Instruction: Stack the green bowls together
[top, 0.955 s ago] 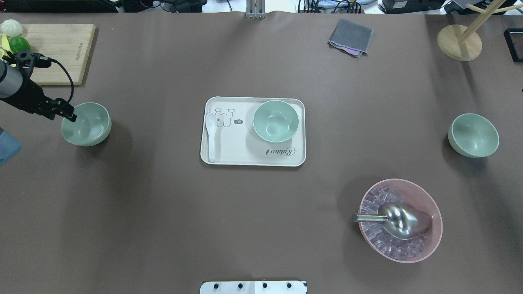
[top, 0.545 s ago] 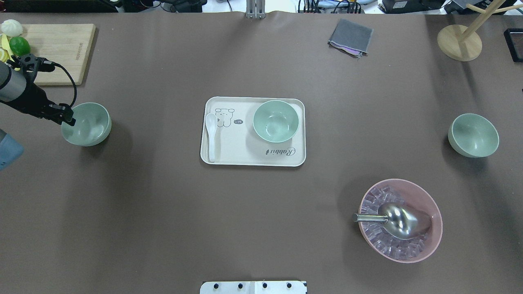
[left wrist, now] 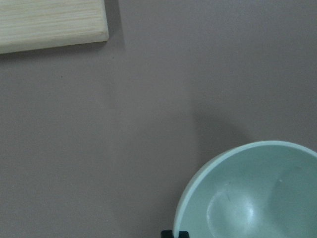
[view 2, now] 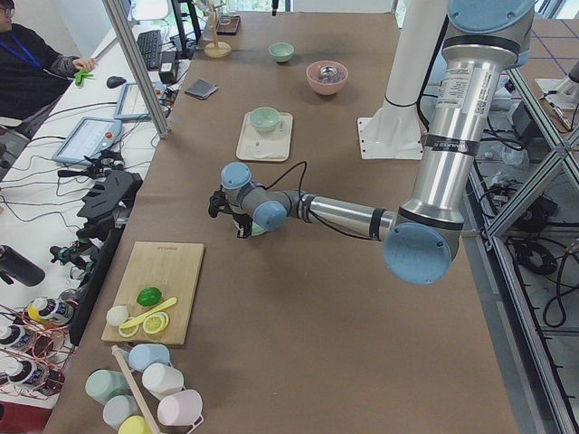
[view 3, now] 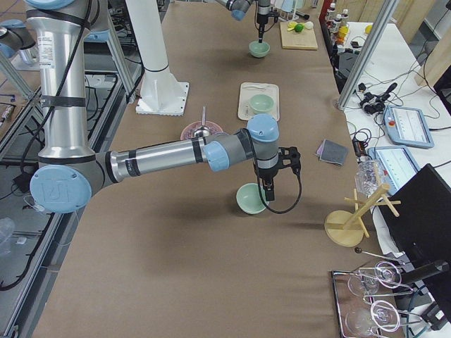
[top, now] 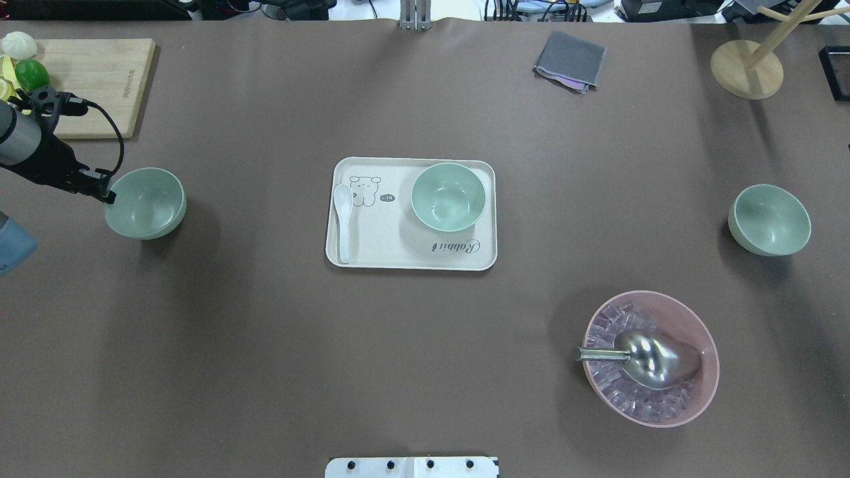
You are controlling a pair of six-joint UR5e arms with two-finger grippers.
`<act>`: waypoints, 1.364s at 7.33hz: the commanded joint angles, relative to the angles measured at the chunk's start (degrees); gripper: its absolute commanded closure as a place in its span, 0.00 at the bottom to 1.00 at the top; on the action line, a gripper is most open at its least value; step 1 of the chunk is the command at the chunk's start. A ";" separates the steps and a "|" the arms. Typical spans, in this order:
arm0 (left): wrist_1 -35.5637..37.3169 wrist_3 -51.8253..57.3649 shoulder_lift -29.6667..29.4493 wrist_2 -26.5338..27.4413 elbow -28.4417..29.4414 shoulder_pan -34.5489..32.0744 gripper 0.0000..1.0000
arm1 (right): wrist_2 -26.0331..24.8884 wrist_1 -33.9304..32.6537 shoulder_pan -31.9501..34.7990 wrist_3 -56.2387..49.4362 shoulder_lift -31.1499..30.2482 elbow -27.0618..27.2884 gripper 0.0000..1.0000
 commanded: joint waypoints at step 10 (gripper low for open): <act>23.44 -41.78 -26.90 6.04 -14.61 15.35 1.00 | -3.57 -0.18 -1.58 6.68 0.70 -4.56 0.00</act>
